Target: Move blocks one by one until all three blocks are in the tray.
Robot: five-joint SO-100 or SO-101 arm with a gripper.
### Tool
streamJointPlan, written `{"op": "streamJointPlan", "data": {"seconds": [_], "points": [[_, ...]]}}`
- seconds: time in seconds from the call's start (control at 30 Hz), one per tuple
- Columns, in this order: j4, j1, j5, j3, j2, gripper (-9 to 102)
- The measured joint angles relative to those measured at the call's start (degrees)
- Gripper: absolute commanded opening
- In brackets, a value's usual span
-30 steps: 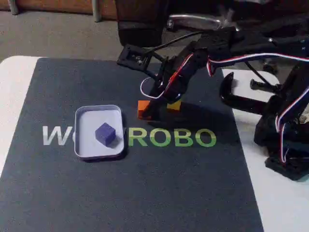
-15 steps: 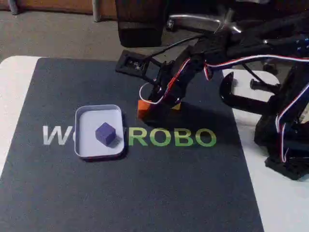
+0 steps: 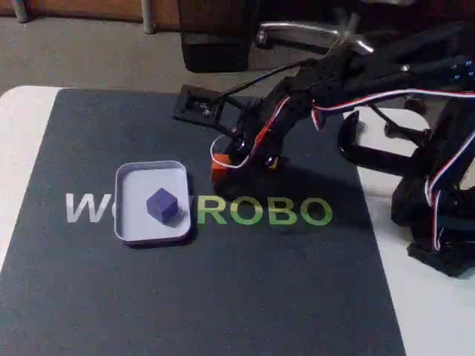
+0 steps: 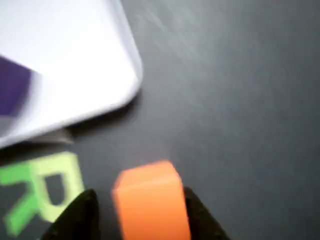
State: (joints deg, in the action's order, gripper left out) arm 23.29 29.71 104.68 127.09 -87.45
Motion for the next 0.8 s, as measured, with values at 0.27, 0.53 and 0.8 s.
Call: {"op": "streamJointPlan", "data": {"seconds": [0.27, 0.53, 0.8], "points": [[-0.4, -0.4, -0.2, 0.0, 0.1, 10], [-1.0, -0.2, -0.4, 0.0, 0.4, -8], [-1.5, -1.3, -5.1, 0.0, -0.8, -8]]}}
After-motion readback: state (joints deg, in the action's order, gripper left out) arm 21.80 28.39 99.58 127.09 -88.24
